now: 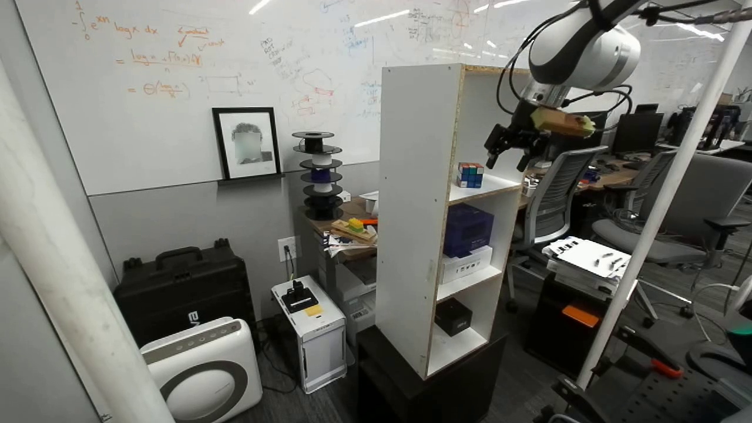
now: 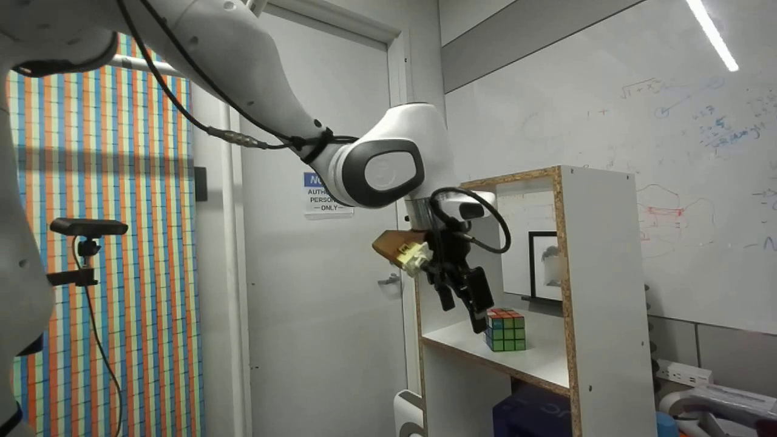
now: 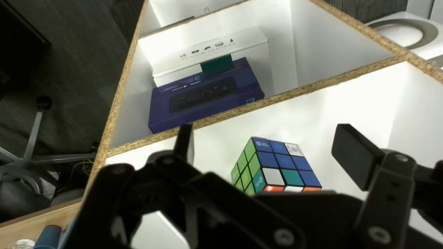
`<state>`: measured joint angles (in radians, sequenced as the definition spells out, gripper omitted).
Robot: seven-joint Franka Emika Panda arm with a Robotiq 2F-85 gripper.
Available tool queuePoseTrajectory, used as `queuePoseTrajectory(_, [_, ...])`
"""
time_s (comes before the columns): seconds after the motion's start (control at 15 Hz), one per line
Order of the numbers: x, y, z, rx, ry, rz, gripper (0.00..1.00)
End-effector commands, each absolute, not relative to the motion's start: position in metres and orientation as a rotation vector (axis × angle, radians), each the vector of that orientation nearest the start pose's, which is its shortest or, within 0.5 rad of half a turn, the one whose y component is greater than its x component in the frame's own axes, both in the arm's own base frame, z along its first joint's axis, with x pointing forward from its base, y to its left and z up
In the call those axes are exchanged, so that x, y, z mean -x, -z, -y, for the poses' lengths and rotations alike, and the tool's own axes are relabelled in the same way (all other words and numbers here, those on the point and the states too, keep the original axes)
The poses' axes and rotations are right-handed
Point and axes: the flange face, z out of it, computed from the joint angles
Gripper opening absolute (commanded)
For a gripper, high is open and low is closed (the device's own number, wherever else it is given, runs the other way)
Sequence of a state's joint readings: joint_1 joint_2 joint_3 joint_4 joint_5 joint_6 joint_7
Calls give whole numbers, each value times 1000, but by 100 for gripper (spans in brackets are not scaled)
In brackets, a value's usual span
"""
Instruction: Put the Rubik's cube on top of the shelves
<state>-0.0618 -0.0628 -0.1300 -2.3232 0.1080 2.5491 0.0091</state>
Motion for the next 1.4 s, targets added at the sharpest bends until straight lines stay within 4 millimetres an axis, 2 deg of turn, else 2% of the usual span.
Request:
queuePoseTrajectory(0.0, [-559,-377,92,2977,573,-475,100])
queuePoseTrajectory(0.13, [-575,-371,85,2960,625,-473,100])
queuePoseTrajectory(0.47, [-604,-373,73,2920,723,-456,100])
queuePoseTrajectory(0.53, [-607,-373,73,2920,731,-457,80])
queuePoseTrajectory(0.67, [-610,-371,76,2924,720,-457,68])
queuePoseTrajectory(0.87, [-607,-368,83,2928,678,-465,42])
queuePoseTrajectory(1.13, [-593,-384,89,2922,594,-466,40])
queuePoseTrajectory(1.33, [-568,-410,93,2938,450,-449,40])
